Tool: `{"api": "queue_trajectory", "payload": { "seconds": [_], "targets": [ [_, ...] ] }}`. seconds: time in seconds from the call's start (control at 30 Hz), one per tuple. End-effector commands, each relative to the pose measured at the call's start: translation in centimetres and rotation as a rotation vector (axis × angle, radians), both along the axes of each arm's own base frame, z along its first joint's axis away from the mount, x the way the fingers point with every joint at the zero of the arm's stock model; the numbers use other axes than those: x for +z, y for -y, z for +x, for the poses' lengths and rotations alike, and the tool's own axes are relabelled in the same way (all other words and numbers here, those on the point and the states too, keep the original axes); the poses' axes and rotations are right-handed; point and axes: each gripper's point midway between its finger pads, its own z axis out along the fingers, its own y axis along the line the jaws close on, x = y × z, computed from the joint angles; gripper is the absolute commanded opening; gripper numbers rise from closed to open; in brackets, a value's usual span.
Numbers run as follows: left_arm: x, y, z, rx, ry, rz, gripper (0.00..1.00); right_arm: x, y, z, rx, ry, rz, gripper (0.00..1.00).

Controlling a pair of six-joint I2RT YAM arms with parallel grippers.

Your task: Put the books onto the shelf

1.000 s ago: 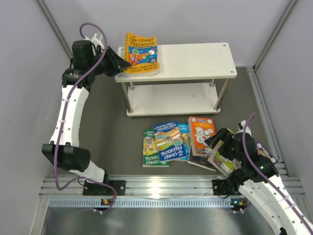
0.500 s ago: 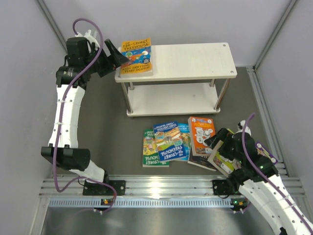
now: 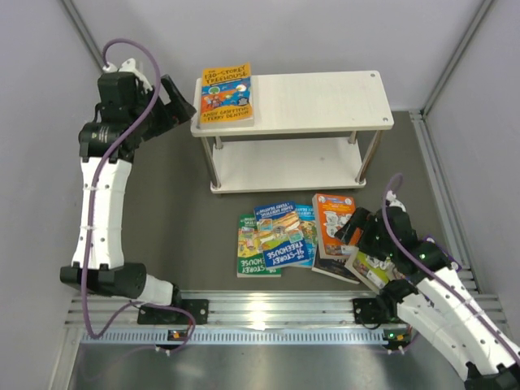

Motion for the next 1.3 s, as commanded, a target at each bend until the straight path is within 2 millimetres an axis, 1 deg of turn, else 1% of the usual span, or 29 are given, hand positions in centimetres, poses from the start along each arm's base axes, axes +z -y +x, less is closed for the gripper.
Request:
{"api": "queue_trajectory", "payload": {
  "seconds": [0.0, 0.03, 0.07, 0.1, 0.13, 0.17, 0.2, 0.23, 0.27, 0.3, 0.33, 0.37, 0.4, 0.43, 0.5, 0.57, 0.6, 0.63, 0.67, 0.7, 0.77, 0.8, 0.83, 0.9, 0.93, 1.1, 1.2, 1.23, 1.27],
  "targets": [
    [-0.1, -1.0, -2.5, 0.027, 0.011, 0.037, 0.99, 2.0, -1.1, 2.0, 0.089, 0.021, -0.069, 1.0],
    [0.0, -1.1, -3.2, 0.026, 0.018, 0.033, 0.99, 2.8, -0.9, 2.5, 0.083, 0.024, -0.097, 1.0],
    [-1.6, -1.0, -3.5, 0.023, -0.017, 0.037, 0.98, 2.9, -1.1, 2.8, 0.1, 0.018, -0.125, 1.0],
    [-1.9, -1.0, -3.8, 0.021, -0.019, 0.034, 0.98, 3.1, -1.3, 3.1, 0.108, 0.013, -0.154, 1.0],
    [-1.9, -1.0, -4.4, 0.019, -0.013, 0.031, 0.98, 3.6, -1.3, 4.1, 0.11, 0.013, -0.208, 1.0],
    [-2.9, -1.0, -4.7, 0.016, -0.038, 0.031, 0.98, 3.7, -2.1, 4.1, 0.147, 0.014, -0.234, 1.0],
    [-3.2, -0.9, -5.1, 0.009, -0.044, 0.028, 0.98, 3.2, -2.6, 4.5, 0.165, -0.009, -0.281, 1.0],
    [-3.8, -0.8, -5.6, 0.005, -0.055, 0.027, 0.98, 4.4, -2.9, 5.3, 0.159, 0.019, -0.302, 1.0],
    [-4.1, -0.8, -5.9, 0.001, -0.059, 0.028, 0.98, 4.4, -3.9, 5.3, 0.19, 0.019, -0.323, 1.0],
    [-4.4, -0.8, -6.2, 0.0, -0.065, 0.029, 0.98, 3.6, -4.4, 5.7, 0.204, -0.01, -0.364, 1.0],
    [-4.9, -0.8, -6.6, -0.001, -0.076, 0.029, 0.98, 4.4, -4.7, 6.5, 0.195, 0.009, -0.384, 1.0],
    [-5.1, -0.8, -6.8, -0.001, -0.079, 0.028, 0.98, 4.1, -5.2, 6.6, 0.211, 0.0, -0.407, 1.0],
    [-5.2, -0.8, -7.1, -0.002, -0.083, 0.026, 0.98, 3.1, -5.5, 7.0, 0.221, -0.035, -0.449, 1.0],
    [-5.6, -0.6, -7.5, -0.008, -0.09, 0.014, 0.98, 3.5, -5.8, 7.7, 0.21, -0.026, -0.473, 1.0],
    [-6.1, -0.2, -8.2, -0.021, -0.105, -0.009, 0.97, 3.0, -6.3, 8.5, 0.216, -0.041, -0.573, 1.0],
    [-6.1, 0.1, -8.6, -0.03, -0.105, -0.021, 0.97, 2.6, -6.7, 9.1, 0.223, -0.052, -0.643, 1.0],
    [-6.3, 0.2, -8.7, -0.032, -0.108, -0.022, 0.97, 1.4, -6.6, 9.3, 0.236, -0.09, -0.706, 1.0],
    [-6.3, 0.3, -9.1, -0.036, -0.107, -0.024, 0.97, 1.9, -7.1, 10.0, 0.23, -0.069, -0.732, 1.0],
    [-6.6, 0.3, -9.2, -0.04, -0.115, -0.022, 0.97, 1.6, -7.2, 10.2, 0.232, -0.077, -0.765, 1.0],
    [-6.5, 0.3, -9.5, -0.039, -0.111, -0.019, 0.97, 0.4, -7.2, 10.4, 0.236, -0.111, -0.812, 1.0],
    [-6.7, 0.2, -9.8, -0.038, -0.12, -0.011, 0.97, 0.3, -7.3, 11.0, 0.231, -0.122, -0.865, 1.0],
    [-6.8, 0.2, -10.0, -0.039, -0.123, -0.008, 0.97, -0.7, -7.3, 11.1, 0.245, -0.147, -0.908, 1.0],
    [-6.7, 0.2, -10.2, -0.041, -0.119, -0.009, 0.97, -0.6, -7.2, 11.2, 0.24, -0.148, -0.952, 1.0],
    [-6.7, 0.3, -10.5, -0.046, -0.117, -0.008, 0.97, -1.5, -6.7, 11.3, 0.236, -0.178, -1.02, 1.0],
    [-6.8, 0.2, -10.6, -0.047, -0.117, 0.0, 0.97, -1.3, -6.5, 11.6, 0.224, -0.173, -1.05, 1.0],
    [-6.9, 0.2, -10.8, -0.047, -0.118, 0.031, 0.98, -2.2, -5.4, 11.3, 0.219, -0.203, -1.127, 1.0],
    [-6.9, 0.4, -10.8, -0.056, -0.118, 0.042, 0.98, -3.1, -5.1, 10.9, 0.225, -0.229, -1.144, 0.91],
    [-6.8, 0.4, -10.8, -0.056, -0.116, 0.046, 0.98, -3.3, -5.0, 10.9, 0.226, -0.235, -1.15, 0.81],
    [-6.8, 0.5, -10.8, -0.06, -0.115, 0.049, 0.98, -3.5, -5.0, 10.8, 0.222, -0.238, -1.148, 0.73]
  ]
}}
